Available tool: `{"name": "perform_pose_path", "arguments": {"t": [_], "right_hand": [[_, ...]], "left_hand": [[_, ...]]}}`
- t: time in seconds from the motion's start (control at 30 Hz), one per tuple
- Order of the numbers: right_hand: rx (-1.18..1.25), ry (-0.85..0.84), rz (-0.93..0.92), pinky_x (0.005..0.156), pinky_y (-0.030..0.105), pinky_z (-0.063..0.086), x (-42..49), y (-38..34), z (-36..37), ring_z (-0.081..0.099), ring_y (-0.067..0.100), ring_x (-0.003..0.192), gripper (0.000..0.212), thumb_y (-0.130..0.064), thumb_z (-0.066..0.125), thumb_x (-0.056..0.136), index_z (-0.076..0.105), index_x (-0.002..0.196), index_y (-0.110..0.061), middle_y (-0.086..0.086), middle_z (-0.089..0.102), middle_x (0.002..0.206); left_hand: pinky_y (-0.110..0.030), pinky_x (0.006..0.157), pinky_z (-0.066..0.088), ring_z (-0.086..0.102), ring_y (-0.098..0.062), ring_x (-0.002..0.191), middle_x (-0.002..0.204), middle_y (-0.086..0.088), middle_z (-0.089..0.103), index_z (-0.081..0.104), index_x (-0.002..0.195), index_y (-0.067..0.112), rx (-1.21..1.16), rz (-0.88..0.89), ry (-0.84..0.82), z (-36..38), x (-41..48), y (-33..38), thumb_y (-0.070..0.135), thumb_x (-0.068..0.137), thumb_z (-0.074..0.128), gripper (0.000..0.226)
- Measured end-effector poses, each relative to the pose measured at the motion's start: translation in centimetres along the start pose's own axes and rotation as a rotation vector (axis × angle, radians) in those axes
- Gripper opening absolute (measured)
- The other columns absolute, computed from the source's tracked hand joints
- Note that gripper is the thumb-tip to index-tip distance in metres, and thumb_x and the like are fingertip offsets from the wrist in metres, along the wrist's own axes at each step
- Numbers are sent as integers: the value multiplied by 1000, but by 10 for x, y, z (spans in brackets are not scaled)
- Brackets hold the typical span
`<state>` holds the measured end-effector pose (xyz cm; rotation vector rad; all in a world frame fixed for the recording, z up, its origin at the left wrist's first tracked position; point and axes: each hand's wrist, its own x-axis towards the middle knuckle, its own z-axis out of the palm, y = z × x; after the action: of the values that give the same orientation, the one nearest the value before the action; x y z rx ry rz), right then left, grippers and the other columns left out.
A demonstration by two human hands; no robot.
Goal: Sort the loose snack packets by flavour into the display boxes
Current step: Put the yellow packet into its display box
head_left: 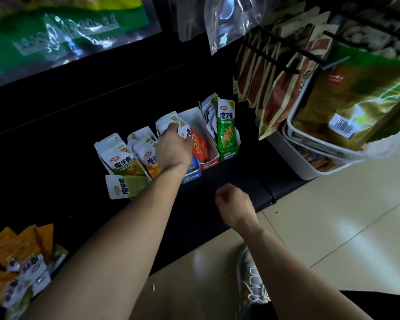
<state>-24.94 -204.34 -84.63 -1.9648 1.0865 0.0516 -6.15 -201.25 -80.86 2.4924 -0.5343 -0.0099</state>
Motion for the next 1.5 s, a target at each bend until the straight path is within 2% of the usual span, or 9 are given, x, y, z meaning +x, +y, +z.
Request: {"name": "perform_pose_path", "arguments": {"t": [0.1,0.3,0.67,0.8,0.9,1.03,1.2,1.37,1.5], "right_hand": [[-25,-3,13,79,33,53,1,3,-1,63,19,94,16,-25,52,94,65,104,-27,-3,66,108],[-104,-8,12,78,34,53,-1,-1,1,65,24,95,17,-28,52,94,65,104,-27,0,66,110],[-321,-260,-307,86,36,52,-64,-102,96,64,27,105,17,-26,55,95,66,107,-24,5,68,112],[-397,-454,-404,88,35,53,-104,-140,158,64,23,105,19,-29,57,96,66,112,-24,1,68,115],[-437,-564,-434,88,33,52,-122,-159,201,63,21,105,20,-31,57,97,66,114,-24,-1,67,116],[-423,-614,-429,90,38,54,-136,-171,248,63,18,102,21,-34,57,98,64,115,-26,-3,65,113],[-519,-666,-446,87,38,56,-137,-164,280,63,14,95,14,-37,57,96,63,107,-30,-7,66,107],[-511,-665,-406,90,38,55,-128,-162,283,63,15,99,17,-35,56,97,64,111,-28,-7,65,110],[-453,-606,-420,94,37,52,-129,-160,288,60,18,109,31,-30,58,98,58,128,-24,-1,59,126]], "left_hand": [[-39,70,53,68,-32,93,106,-10,71,59,121,14,-49,57,-29,8,3,2,31,90,67,36],[-33,79,52,65,-23,102,124,1,64,54,130,24,1,131,-152,-9,-12,-11,45,86,71,51],[-27,75,47,56,-6,87,100,17,61,58,112,30,287,-15,-552,-218,-133,-225,41,92,64,23],[-24,70,47,62,-7,83,95,14,67,61,97,30,228,-327,-426,-279,-175,-315,36,87,68,14],[-34,82,55,68,-19,89,94,6,68,60,91,29,177,-491,-420,-289,-200,-373,44,79,66,21],[-35,85,50,61,-28,108,116,-7,62,57,115,16,242,-667,-465,-269,-216,-416,42,86,70,42],[-45,103,40,40,-38,129,139,-15,38,36,138,8,134,-998,-323,-221,-226,-432,58,76,73,87],[-40,98,41,45,-33,121,127,-10,44,41,123,12,181,-930,-193,-198,-232,-434,51,70,78,76],[-30,72,47,63,-23,93,103,-2,64,49,105,19,-201,-857,-174,-201,-237,-424,22,77,81,43]]}}
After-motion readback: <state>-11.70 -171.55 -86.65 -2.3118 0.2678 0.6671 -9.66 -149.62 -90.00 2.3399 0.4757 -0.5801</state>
